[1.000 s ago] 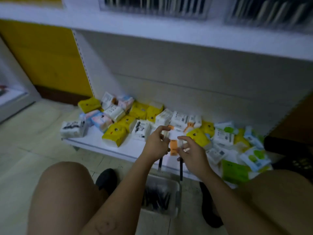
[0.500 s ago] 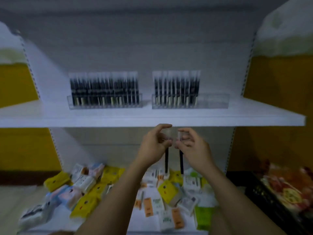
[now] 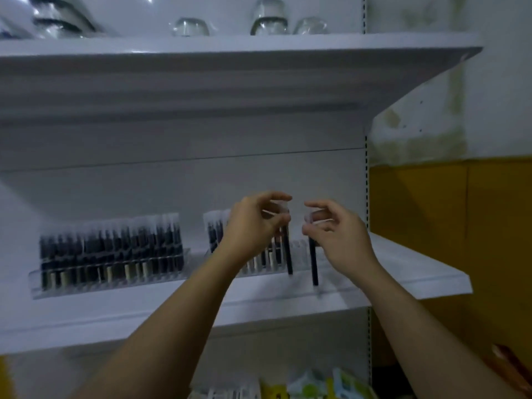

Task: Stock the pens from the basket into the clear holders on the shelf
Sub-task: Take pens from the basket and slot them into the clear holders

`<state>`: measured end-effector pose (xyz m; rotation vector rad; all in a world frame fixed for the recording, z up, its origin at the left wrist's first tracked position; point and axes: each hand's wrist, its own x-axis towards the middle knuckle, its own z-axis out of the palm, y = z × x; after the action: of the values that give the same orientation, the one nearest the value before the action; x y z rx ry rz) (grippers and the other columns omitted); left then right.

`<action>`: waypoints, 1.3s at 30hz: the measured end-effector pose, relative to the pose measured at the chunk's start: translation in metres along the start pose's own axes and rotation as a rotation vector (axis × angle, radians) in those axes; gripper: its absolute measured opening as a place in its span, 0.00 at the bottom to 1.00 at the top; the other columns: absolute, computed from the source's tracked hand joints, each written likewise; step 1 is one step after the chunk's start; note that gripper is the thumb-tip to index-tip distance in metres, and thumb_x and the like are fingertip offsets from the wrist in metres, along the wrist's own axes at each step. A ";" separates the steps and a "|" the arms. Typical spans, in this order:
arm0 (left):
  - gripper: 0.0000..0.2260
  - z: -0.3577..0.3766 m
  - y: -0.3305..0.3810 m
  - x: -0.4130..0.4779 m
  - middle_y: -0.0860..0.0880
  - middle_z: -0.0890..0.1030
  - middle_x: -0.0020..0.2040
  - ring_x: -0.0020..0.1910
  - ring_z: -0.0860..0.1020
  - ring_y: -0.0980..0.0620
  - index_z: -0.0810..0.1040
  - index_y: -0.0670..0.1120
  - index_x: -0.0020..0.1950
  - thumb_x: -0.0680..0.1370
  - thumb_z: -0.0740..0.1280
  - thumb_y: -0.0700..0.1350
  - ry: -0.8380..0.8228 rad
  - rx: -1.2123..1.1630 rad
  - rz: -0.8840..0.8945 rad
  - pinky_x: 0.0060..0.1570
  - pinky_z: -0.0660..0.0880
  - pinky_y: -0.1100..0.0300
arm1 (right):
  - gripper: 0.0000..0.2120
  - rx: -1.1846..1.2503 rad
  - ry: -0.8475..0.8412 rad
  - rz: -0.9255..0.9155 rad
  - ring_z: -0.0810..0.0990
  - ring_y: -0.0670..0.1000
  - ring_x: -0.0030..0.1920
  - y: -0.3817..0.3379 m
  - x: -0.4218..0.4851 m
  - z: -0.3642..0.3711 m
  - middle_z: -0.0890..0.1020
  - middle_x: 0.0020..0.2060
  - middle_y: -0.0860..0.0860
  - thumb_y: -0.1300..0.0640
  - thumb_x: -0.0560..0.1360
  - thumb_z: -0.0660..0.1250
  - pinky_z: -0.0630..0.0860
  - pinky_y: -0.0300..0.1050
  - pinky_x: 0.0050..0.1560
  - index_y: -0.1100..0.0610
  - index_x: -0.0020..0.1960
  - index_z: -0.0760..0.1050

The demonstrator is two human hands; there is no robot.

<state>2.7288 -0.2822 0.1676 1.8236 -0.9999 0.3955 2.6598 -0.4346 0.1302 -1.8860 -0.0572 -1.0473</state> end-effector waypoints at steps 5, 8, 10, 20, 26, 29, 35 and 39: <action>0.11 0.010 -0.004 0.043 0.53 0.80 0.48 0.41 0.82 0.58 0.79 0.54 0.55 0.76 0.70 0.41 0.003 0.043 0.062 0.42 0.81 0.62 | 0.15 0.048 0.072 -0.042 0.80 0.48 0.46 0.013 0.048 -0.003 0.79 0.44 0.48 0.61 0.73 0.72 0.81 0.50 0.52 0.49 0.58 0.77; 0.11 0.012 -0.013 0.068 0.52 0.82 0.45 0.44 0.82 0.57 0.80 0.52 0.53 0.74 0.72 0.40 0.048 0.064 0.109 0.48 0.81 0.58 | 0.16 0.077 0.097 -0.057 0.80 0.49 0.46 0.026 0.072 -0.001 0.78 0.43 0.46 0.62 0.73 0.72 0.81 0.52 0.51 0.48 0.57 0.76; 0.10 0.014 -0.019 0.084 0.51 0.83 0.44 0.44 0.82 0.57 0.81 0.51 0.54 0.74 0.72 0.41 0.063 0.090 0.127 0.50 0.80 0.58 | 0.16 0.112 0.114 -0.060 0.81 0.51 0.47 0.037 0.086 0.002 0.78 0.43 0.47 0.63 0.73 0.72 0.82 0.55 0.49 0.47 0.56 0.76; 0.11 0.034 -0.046 0.120 0.50 0.84 0.45 0.44 0.82 0.57 0.82 0.49 0.56 0.74 0.72 0.42 -0.031 0.287 0.144 0.52 0.79 0.59 | 0.15 0.155 0.155 -0.031 0.81 0.51 0.45 0.081 0.125 0.018 0.80 0.45 0.51 0.63 0.73 0.72 0.83 0.53 0.46 0.49 0.56 0.75; 0.09 0.037 -0.061 0.120 0.52 0.83 0.44 0.43 0.81 0.59 0.82 0.49 0.55 0.76 0.71 0.44 -0.062 0.321 0.076 0.49 0.79 0.64 | 0.15 0.161 0.095 -0.024 0.81 0.50 0.45 0.087 0.128 0.022 0.79 0.43 0.48 0.63 0.73 0.71 0.83 0.48 0.45 0.50 0.56 0.75; 0.08 0.041 -0.058 0.119 0.53 0.83 0.46 0.43 0.80 0.60 0.82 0.49 0.55 0.78 0.68 0.46 -0.079 0.398 0.033 0.41 0.72 0.73 | 0.14 0.095 -0.004 -0.022 0.80 0.47 0.42 0.088 0.123 0.025 0.79 0.42 0.47 0.63 0.73 0.71 0.81 0.42 0.45 0.50 0.54 0.76; 0.14 0.043 -0.047 0.112 0.51 0.81 0.58 0.57 0.78 0.51 0.78 0.51 0.64 0.79 0.66 0.47 -0.128 0.634 0.028 0.60 0.75 0.52 | 0.20 -0.205 -0.232 0.007 0.78 0.42 0.43 0.094 0.103 0.016 0.79 0.43 0.42 0.57 0.76 0.68 0.74 0.33 0.43 0.44 0.66 0.72; 0.14 0.045 -0.045 0.110 0.50 0.81 0.58 0.57 0.78 0.49 0.77 0.51 0.64 0.79 0.66 0.48 -0.092 0.722 0.014 0.59 0.74 0.50 | 0.25 -0.230 -0.301 0.042 0.80 0.44 0.44 0.091 0.096 0.009 0.80 0.45 0.43 0.56 0.77 0.67 0.78 0.40 0.45 0.39 0.70 0.66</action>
<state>2.8235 -0.3640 0.1911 2.4932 -1.0052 0.7579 2.7665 -0.5132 0.1299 -2.2328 -0.0731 -0.7604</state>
